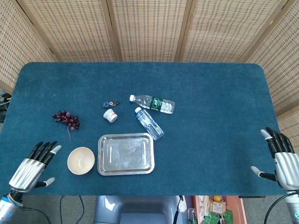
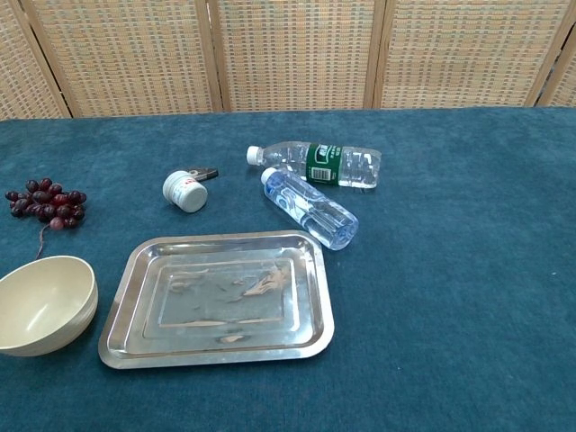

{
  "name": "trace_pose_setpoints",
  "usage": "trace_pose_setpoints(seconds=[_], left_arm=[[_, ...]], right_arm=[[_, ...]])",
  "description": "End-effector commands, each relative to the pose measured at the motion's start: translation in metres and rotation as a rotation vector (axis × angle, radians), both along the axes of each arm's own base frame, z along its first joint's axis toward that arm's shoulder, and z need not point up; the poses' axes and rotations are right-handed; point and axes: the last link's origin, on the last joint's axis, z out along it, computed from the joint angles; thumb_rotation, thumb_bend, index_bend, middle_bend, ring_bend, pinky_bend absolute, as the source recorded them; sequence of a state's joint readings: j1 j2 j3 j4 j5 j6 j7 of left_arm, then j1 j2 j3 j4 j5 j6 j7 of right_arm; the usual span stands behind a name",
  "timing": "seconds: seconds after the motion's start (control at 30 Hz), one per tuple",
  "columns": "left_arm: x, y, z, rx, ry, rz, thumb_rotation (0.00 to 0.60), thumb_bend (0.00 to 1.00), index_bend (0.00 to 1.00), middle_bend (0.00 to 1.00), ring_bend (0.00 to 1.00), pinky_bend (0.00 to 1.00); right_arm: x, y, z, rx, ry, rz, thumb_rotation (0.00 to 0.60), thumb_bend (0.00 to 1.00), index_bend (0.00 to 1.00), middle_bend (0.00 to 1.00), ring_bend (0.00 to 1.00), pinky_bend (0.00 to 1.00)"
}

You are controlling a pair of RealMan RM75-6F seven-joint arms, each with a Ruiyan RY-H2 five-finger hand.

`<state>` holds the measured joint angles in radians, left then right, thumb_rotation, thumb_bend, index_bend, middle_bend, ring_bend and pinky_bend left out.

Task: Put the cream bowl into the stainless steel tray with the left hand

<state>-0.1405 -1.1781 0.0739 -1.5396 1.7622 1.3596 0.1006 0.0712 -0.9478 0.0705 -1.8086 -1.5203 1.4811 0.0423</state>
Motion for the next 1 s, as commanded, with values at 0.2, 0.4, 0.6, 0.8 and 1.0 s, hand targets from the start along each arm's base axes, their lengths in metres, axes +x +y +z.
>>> trace_pose_setpoints(seconds=[0.2, 0.4, 0.6, 0.8, 1.0], left_arm=[[0.003, 0.012, -0.041, -0.083, 0.045, -0.057, 0.6, 0.26, 0.35, 0.0, 0.0, 0.0], [0.0, 0.017, -0.053, -0.107, 0.073, -0.048, 0.6, 0.3, 0.36, 0.0, 0.0, 0.0], [-0.002, 0.019, -0.066, -0.139, 0.113, -0.07, 0.6, 0.42, 0.4, 0.0, 0.0, 0.0], [-0.002, 0.02, -0.07, -0.138, 0.117, -0.071, 0.6, 0.43, 0.48, 0.0, 0.0, 0.0], [-0.002, 0.022, -0.068, -0.129, 0.108, -0.063, 0.6, 0.44, 0.61, 0.0, 0.0, 0.0]], right_arm=[[0.0, -0.003, -0.003, 0.01, -0.007, -0.011, 0.6, 0.0, 0.0, 0.0, 0.0, 0.0], [-0.001, -0.002, -0.002, 0.011, -0.013, -0.016, 0.6, 0.0, 0.0, 0.0, 0.0, 0.0], [0.0, -0.003, -0.003, 0.017, -0.017, -0.016, 0.6, 0.0, 0.0, 0.0, 0.0, 0.0], [-0.001, -0.003, -0.004, 0.018, -0.017, -0.017, 0.6, 0.0, 0.0, 0.0, 0.0, 0.0], [0.0, -0.003, -0.005, 0.02, -0.02, -0.018, 0.6, 0.0, 0.0, 0.0, 0.0, 0.0]])
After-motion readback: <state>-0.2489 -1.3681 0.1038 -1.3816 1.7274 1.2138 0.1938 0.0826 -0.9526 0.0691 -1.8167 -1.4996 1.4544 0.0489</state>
